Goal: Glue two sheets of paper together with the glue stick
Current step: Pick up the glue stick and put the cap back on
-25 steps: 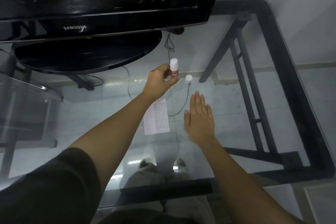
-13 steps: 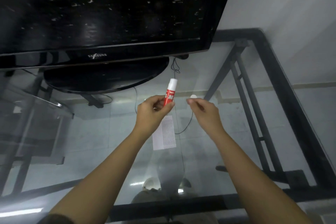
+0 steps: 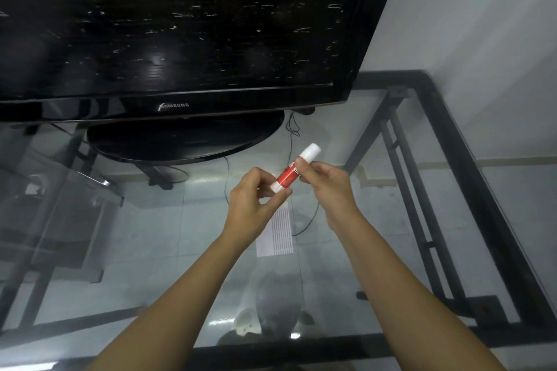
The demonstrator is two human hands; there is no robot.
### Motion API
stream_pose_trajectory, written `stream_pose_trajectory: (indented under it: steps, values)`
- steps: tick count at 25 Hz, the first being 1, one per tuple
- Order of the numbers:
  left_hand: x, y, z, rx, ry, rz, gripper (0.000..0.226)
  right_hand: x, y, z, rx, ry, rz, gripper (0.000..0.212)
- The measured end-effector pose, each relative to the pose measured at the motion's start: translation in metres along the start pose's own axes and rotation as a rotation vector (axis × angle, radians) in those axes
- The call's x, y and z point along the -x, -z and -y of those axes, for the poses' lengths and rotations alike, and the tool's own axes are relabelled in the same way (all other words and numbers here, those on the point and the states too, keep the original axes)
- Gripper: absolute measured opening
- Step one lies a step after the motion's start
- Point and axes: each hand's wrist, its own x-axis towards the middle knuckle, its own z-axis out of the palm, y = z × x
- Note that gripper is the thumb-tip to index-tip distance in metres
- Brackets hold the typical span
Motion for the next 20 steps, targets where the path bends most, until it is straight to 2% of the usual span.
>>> stream_pose_trajectory:
  steps: [2,5,6,7,8,10,11,12,13,15,16,17,20]
  values:
    - [0.000,0.002,0.000,0.197,0.111,0.038,0.014,0.001,0.001,0.003,-0.033,-0.004,0.000,0.021]
    - [-0.010,0.010,-0.011,0.979,0.669,0.242,0.017,0.003,-0.002,0.006,-0.060,0.014,0.037,0.022]
    - [-0.013,0.011,-0.012,1.078,0.767,0.268,0.021,0.003,-0.004,0.006,-0.071,0.020,0.033,0.022]
    - [-0.013,0.012,-0.010,1.041,0.741,0.272,0.023,0.003,-0.005,0.006,-0.085,0.024,0.020,0.022]
    - [-0.012,0.011,-0.009,0.942,0.619,0.262,0.023,0.003,-0.007,0.007,-0.098,0.025,0.003,0.024]
    - [-0.007,0.010,-0.010,0.561,0.297,0.184,0.022,0.003,-0.008,0.008,-0.129,0.025,-0.008,0.025]
    - [-0.004,0.010,-0.010,0.440,0.205,0.150,0.021,0.002,-0.009,0.008,-0.152,0.027,0.005,0.023]
    - [-0.003,0.010,-0.009,0.417,0.203,0.143,0.025,0.003,-0.010,0.009,-0.172,0.034,0.029,0.021]
    - [-0.005,0.010,-0.010,0.441,0.288,0.158,0.035,0.003,-0.010,0.010,-0.183,0.044,0.055,0.019]
    - [-0.010,0.016,-0.017,0.664,0.652,0.274,0.049,0.003,-0.010,0.010,-0.176,0.067,0.090,0.017]
    - [-0.010,0.018,-0.021,0.753,0.778,0.310,0.051,0.004,-0.010,0.010,-0.170,0.075,0.094,0.017]
    - [-0.011,0.019,-0.020,0.734,0.758,0.309,0.047,0.004,-0.010,0.009,-0.169,0.081,0.092,0.019]
    - [-0.003,0.017,-0.018,0.389,0.305,0.112,0.024,0.005,-0.010,0.007,-0.201,0.080,0.080,0.026]
